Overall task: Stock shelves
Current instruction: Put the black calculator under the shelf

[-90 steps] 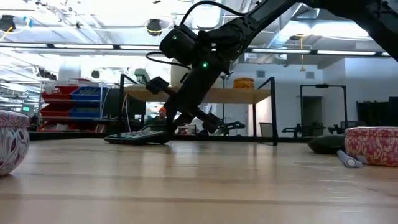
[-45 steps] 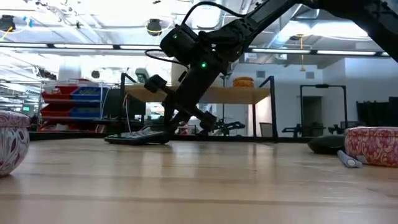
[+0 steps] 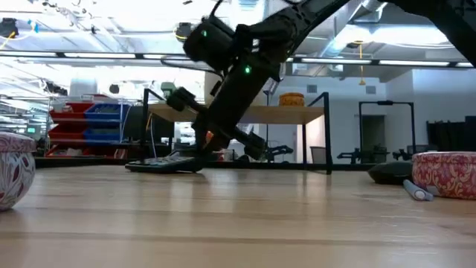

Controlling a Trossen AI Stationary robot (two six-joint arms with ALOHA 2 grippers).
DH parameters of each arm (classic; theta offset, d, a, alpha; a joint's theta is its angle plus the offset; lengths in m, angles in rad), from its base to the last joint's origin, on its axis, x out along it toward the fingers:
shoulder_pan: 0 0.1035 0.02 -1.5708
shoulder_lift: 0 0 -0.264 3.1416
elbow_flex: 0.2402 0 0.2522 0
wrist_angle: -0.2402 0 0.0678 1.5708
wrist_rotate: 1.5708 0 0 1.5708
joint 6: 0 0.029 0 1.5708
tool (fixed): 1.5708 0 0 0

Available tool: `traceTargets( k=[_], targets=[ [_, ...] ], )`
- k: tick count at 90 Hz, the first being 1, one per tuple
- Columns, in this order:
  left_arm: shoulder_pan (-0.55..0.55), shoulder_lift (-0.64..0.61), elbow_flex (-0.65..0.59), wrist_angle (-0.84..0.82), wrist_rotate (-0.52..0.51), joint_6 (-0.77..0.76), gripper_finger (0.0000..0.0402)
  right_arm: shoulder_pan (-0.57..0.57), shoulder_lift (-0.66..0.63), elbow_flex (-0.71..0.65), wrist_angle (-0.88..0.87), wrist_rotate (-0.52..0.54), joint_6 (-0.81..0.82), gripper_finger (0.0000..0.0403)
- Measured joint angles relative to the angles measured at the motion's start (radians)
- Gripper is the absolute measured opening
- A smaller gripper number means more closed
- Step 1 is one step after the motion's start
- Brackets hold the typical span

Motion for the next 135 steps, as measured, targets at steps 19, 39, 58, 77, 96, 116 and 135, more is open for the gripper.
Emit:
traceTargets(
  k=[19, 39, 58, 77, 96, 116, 135],
  targets=[
    [0.0, 0.0, 0.0, 0.0, 0.0, 0.001, 0.0237, -0.023, 0.021, 0.002, 0.069, 0.045, 0.032, 0.0],
    [0.0, 0.0, 0.0, -0.001, 0.001, 0.001, 0.0237, -0.046, 0.081, 0.005, 0.185, -0.015, 0.044, 0.0],
    [0.0, 0.0, 0.0, -0.002, 0.002, 0.001, 0.0237, -0.074, 0.081, 0.005, 0.194, -0.015, 0.034, 0.0],
    [0.0, 0.0, 0.0, -0.011, 0.001, 0.001, 0.0237, -0.079, 0.063, 0.003, 0.169, -0.009, -0.051, 0.0],
    [0.0, 0.0, 0.0, -0.035, 0.002, -0.004, 0.0237, 0.019, 0.035, 0.003, 0.169, -0.118, -0.259, 0.0],
    [0.0, 0.0, 0.0, -0.036, 0.025, -0.019, 0.0237, 0.096, 0.05, 0.004, 0.198, -0.261, -0.449, 0.0],
    [0.0, 0.0, 0.0, -0.037, 0.026, -0.027, 0.0237, 0.031, 0.084, 0.004, 0.257, -0.311, -0.543, 0.0]
  ],
)
